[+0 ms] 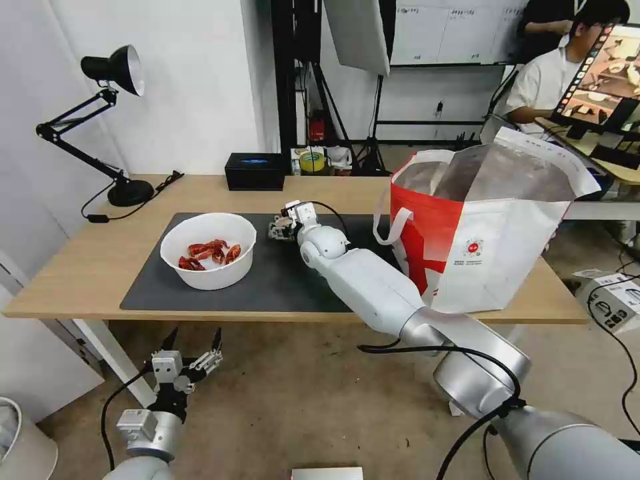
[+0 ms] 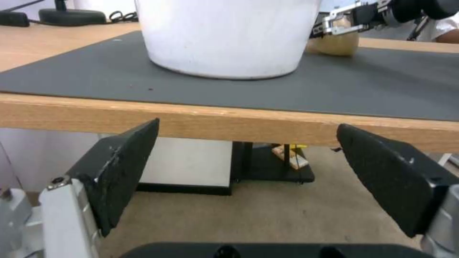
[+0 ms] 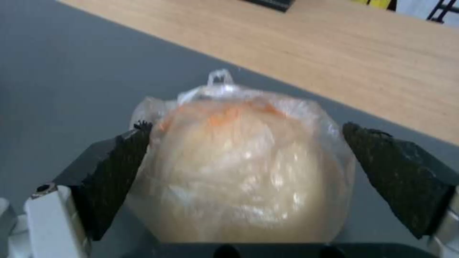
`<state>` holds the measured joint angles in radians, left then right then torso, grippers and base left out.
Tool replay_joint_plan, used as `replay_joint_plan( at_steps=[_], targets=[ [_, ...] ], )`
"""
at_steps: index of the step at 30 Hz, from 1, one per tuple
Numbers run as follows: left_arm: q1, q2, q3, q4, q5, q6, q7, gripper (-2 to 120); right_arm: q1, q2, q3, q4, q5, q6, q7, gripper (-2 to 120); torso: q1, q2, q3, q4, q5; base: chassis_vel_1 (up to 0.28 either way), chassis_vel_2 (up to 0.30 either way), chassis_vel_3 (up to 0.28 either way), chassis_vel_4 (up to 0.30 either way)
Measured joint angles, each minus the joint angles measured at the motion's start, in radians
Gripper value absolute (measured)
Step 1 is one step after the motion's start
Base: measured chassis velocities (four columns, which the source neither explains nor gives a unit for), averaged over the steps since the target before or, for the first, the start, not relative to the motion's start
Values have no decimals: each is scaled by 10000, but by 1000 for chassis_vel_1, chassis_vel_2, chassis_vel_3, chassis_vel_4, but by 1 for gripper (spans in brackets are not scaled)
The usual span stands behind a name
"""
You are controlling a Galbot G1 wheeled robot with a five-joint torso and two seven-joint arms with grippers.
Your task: Pick up the trash from the table and place it into the takeout bag.
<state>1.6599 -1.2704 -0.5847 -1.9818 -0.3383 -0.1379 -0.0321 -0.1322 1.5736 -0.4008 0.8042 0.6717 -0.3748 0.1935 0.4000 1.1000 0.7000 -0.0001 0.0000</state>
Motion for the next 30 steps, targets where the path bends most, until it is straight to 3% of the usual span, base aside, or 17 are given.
replay_joint_plan(
  at_steps=[18, 21, 30],
  targets=[
    [33, 33, -18, -63, -16, -6, 2, 100, -49, -12, -79, -159, 24, -276, -497, 99, -1, 0, 0, 0, 0, 0, 0, 0, 0],
    [24, 33, -13, -52, -17, -12, 5, 100, -50, -12, -90, -159, 29, -281, -554, 94, -1, 1, -1, 0, 1, 0, 0, 0, 0],
    [-23, 36, 79, -24, -18, -15, 7, 100, -48, -24, -102, -105, 46, -281, -558, 61, -2, 2, -1, 2, 0, 0, 0, 0, 0]
  ],
)
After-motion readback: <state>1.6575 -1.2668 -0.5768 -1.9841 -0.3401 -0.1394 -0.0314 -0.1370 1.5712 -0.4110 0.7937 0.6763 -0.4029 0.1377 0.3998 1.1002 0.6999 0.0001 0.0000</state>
